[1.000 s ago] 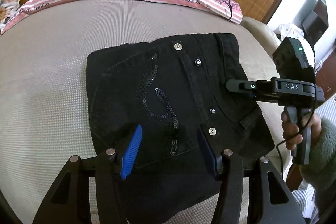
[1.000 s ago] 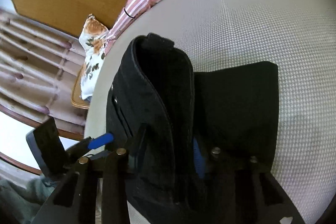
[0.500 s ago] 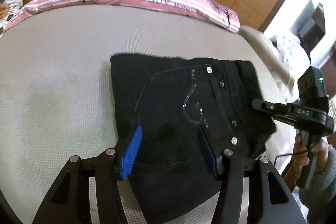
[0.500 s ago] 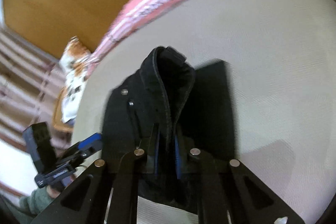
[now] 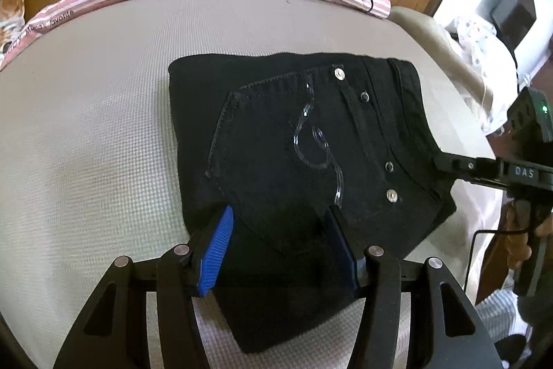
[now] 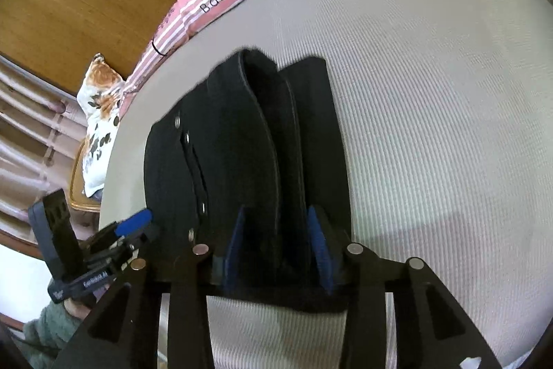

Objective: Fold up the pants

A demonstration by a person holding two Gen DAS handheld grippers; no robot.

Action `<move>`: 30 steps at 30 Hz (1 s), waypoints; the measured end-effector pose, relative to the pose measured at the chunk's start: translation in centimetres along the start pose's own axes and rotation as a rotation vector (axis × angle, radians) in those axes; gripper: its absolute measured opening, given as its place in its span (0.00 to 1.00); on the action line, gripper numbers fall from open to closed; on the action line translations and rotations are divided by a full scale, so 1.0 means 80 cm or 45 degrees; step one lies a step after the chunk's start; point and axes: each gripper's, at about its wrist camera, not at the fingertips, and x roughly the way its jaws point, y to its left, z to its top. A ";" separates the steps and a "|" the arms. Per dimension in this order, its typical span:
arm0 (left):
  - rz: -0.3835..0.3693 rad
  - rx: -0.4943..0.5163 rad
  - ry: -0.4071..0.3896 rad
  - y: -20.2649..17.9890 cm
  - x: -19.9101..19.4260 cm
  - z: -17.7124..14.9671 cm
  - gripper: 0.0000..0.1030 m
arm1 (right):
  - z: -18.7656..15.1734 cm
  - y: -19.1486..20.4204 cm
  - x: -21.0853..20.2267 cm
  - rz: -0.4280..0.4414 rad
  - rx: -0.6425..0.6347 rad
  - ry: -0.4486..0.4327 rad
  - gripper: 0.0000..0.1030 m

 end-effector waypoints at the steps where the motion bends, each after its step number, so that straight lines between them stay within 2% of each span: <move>1: 0.009 0.010 0.000 -0.002 -0.002 -0.003 0.55 | -0.005 -0.001 -0.001 0.008 0.008 0.005 0.38; 4: 0.039 0.036 0.004 -0.007 -0.004 -0.011 0.55 | -0.016 -0.005 -0.004 0.026 0.035 -0.013 0.36; 6: 0.061 0.053 0.006 -0.011 -0.005 -0.016 0.55 | -0.019 0.001 -0.006 -0.008 0.002 -0.031 0.26; 12: 0.112 0.088 0.015 -0.020 -0.007 -0.025 0.55 | -0.024 0.020 -0.016 -0.079 -0.067 -0.068 0.21; 16: 0.159 0.119 0.036 -0.023 0.003 -0.029 0.55 | -0.026 0.019 -0.004 -0.136 -0.083 -0.045 0.20; 22: 0.172 0.130 0.032 -0.025 0.006 -0.029 0.55 | -0.024 0.015 -0.003 -0.129 -0.065 -0.032 0.22; 30: 0.186 0.121 -0.009 -0.025 -0.007 -0.028 0.55 | -0.024 0.019 -0.012 -0.146 -0.058 -0.055 0.34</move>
